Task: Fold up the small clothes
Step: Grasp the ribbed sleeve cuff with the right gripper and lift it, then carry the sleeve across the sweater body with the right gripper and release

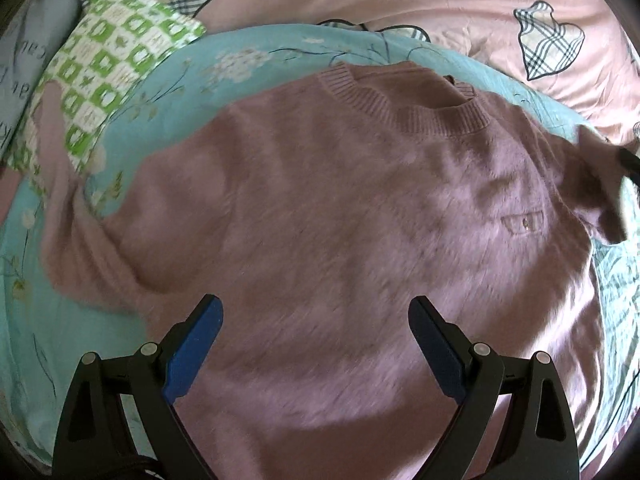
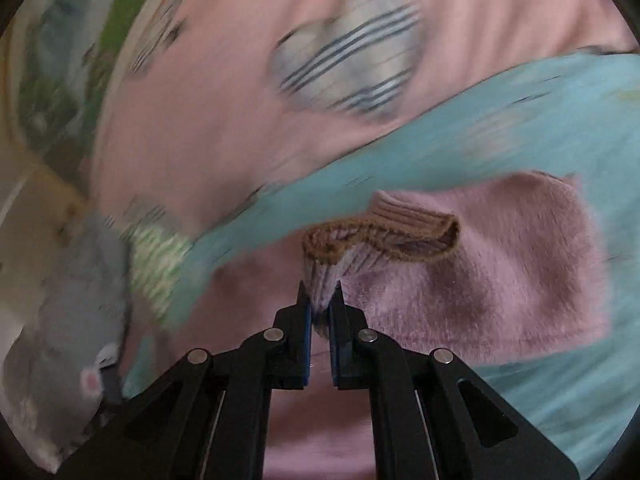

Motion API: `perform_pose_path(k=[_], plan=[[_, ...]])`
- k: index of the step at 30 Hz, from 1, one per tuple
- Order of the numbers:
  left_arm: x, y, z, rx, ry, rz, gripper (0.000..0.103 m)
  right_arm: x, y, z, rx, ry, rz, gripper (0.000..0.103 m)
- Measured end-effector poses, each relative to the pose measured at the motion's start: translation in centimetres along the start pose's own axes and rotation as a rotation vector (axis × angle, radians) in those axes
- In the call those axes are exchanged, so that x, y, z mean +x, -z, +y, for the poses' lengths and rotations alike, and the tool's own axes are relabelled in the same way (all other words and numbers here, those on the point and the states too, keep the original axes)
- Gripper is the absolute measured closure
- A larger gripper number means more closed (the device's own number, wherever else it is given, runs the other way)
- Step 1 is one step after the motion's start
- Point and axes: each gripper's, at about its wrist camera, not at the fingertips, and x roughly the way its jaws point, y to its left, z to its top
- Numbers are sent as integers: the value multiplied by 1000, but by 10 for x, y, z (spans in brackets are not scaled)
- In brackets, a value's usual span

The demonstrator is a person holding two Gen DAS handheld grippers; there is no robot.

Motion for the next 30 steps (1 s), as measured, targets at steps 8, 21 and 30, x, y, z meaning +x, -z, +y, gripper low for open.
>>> perform_pose_path(k=[8, 21, 30], plan=[[-12, 24, 48, -107, 74, 3, 9, 125, 57, 93, -9, -218, 287, 95], [-5, 23, 57, -105, 141, 17, 9, 199, 129, 123, 68, -296, 545, 66], [45, -19, 2, -10, 170, 42, 8, 127, 86, 78, 154, -271, 340, 51]])
